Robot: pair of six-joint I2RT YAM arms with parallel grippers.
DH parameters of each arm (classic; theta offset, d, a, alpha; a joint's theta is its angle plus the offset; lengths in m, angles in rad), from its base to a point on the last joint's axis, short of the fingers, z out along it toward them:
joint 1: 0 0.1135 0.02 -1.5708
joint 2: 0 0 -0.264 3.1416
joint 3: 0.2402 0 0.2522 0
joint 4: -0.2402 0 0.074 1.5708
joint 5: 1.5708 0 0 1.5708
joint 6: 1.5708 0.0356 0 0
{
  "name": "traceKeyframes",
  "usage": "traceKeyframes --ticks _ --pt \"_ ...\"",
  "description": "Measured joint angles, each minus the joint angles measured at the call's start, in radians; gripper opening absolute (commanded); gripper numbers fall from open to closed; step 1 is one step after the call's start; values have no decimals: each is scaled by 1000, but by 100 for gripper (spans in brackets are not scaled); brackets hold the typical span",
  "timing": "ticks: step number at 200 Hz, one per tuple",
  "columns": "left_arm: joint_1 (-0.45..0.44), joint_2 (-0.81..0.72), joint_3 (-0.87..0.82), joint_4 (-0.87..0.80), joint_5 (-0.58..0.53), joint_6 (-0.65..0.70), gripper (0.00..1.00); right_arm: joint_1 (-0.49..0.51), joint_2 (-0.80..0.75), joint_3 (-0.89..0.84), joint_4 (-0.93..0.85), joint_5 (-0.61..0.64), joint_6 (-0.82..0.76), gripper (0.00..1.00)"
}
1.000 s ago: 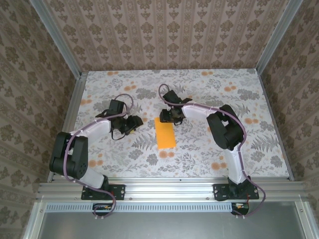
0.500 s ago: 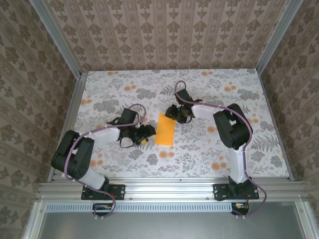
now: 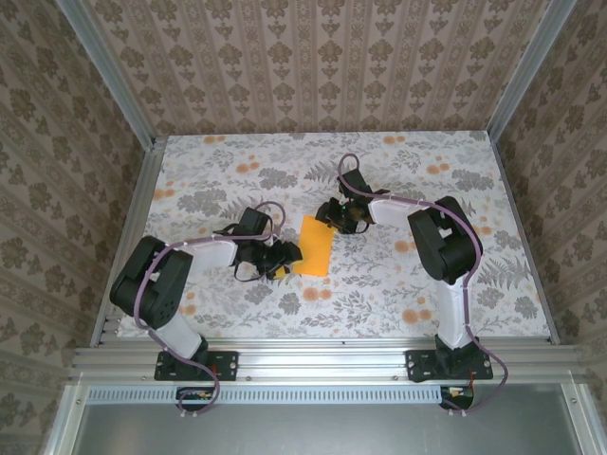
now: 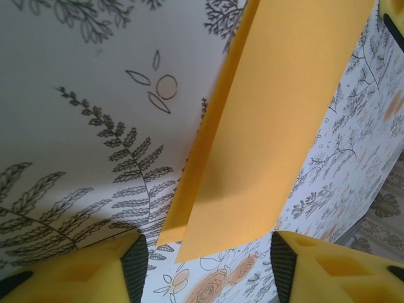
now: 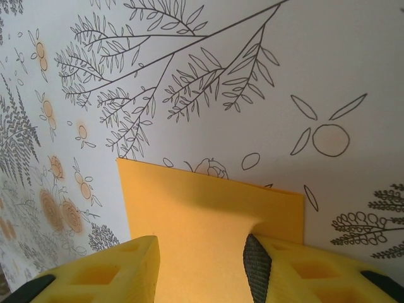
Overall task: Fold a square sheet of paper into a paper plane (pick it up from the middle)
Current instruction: Fold the triangle a second time at the center of the table.
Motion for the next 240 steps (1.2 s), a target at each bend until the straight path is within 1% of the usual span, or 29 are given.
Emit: traceKeyframes --ticks 39,68,88,108,135,162,199,234,240 --pt "-10 18 0 45 11 -11 41 -2 0 -1 0 0 0 44" --pt "-11 34 0 99 48 -31 33 -2 0 -3 2 -3 0 44" --pt "-11 37 0 108 52 -34 31 -2 0 -5 6 -8 0 44" --pt "-11 38 0 119 52 -37 31 -6 -3 -9 14 -20 -1 44" --pt "-11 38 -5 178 55 -48 41 -10 -4 -12 19 -27 -1 44" --pt "-11 35 -31 256 62 -52 47 -13 -4 -14 22 -35 -1 44" --pt "-19 31 -50 315 81 -48 47 -15 -5 -24 38 -48 -1 44" --pt "-67 30 -69 351 90 -44 46 -15 -5 -24 39 -49 -1 44" --pt "-72 30 -72 354 90 -44 44 -15 -5 -24 39 -49 -1 44"
